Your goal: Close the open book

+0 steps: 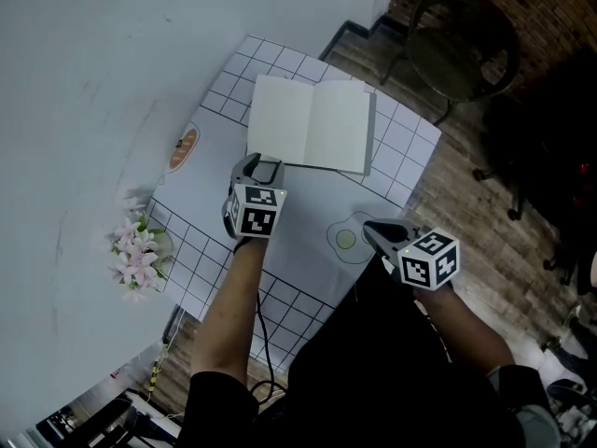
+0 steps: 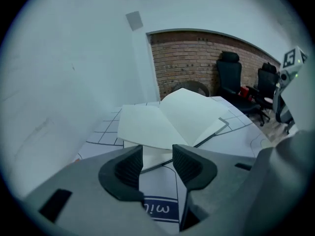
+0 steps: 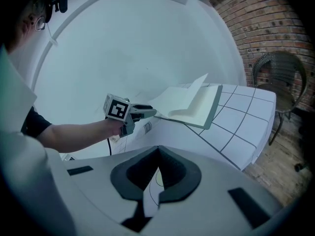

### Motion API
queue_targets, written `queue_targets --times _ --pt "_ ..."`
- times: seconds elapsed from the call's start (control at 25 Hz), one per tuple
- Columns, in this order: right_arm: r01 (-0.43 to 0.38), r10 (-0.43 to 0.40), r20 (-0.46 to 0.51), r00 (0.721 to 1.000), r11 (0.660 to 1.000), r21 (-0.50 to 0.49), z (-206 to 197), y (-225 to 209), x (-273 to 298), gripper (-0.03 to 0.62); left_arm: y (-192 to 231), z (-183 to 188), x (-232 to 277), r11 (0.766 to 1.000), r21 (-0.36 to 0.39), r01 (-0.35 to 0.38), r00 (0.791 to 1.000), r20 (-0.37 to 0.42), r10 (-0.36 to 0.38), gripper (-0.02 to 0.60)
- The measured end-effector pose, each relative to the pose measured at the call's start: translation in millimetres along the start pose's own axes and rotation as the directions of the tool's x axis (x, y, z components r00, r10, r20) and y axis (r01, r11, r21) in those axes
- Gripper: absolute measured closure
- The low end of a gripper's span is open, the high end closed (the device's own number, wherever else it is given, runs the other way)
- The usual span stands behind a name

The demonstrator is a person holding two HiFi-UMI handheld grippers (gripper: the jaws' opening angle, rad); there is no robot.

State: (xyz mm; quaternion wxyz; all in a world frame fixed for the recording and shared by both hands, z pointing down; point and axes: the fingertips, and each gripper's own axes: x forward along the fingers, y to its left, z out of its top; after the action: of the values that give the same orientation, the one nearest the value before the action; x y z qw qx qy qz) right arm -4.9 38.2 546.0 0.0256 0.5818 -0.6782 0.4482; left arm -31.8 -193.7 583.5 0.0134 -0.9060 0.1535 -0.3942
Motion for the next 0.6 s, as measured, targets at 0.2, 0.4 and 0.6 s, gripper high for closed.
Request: queue_targets --times 0.2,0.4,0.6 --pt "-0.011 0.011 0.008 1.000 1.000 -0.012 8 1 -3 0.595 6 13 -13 0.990 0.055 -0.133 0.991 0.039 0.131 0.397" --pt "-0.005 0.005 0.004 1.000 1.000 -0.013 8 -4 -8 0.595 6 25 -10 0.990 0.068 -0.125 0.991 0.061 0.121 0.397" --pt "0.002 -0.002 0.005 1.000 1.000 0.006 3 -12 -14 0.595 -59 24 13 0.950 0.303 0.075 0.997 -0.018 -0.073 0.387"
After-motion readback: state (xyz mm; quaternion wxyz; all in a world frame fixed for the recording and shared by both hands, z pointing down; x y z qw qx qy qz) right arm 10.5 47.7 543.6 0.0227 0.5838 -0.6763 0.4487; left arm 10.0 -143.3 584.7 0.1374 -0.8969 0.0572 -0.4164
